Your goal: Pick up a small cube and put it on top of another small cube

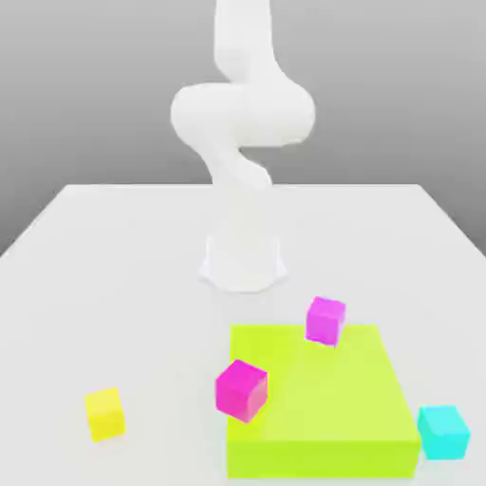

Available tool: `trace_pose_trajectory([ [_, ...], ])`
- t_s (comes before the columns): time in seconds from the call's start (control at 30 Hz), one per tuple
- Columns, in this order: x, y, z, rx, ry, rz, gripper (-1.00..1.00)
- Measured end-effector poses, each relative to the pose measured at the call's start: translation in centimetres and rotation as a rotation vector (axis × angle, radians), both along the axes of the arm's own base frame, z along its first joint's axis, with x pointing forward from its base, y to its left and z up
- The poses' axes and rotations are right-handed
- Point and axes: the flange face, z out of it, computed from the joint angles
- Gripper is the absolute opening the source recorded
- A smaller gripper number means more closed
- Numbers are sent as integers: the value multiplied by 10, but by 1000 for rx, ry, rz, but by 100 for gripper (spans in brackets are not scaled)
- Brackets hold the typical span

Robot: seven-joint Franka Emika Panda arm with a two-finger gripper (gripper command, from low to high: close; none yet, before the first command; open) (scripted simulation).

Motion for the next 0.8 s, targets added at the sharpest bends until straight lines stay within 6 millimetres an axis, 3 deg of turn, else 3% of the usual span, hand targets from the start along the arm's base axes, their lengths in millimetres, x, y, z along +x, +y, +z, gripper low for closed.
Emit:
trace_pose_trajectory([
  [0.2, 65, 52, -92, -171, 151, 272, 0],
  [0.4, 100, 109, -194, -315, 286, 563, 0],
  [0.57, 106, 159, -285, -419, 386, 829, 0],
  [0.67, 97, 192, -340, -474, 440, 1003, 0],
  [0.8, 81, 217, -414, -527, 512, 1211, 0],
])
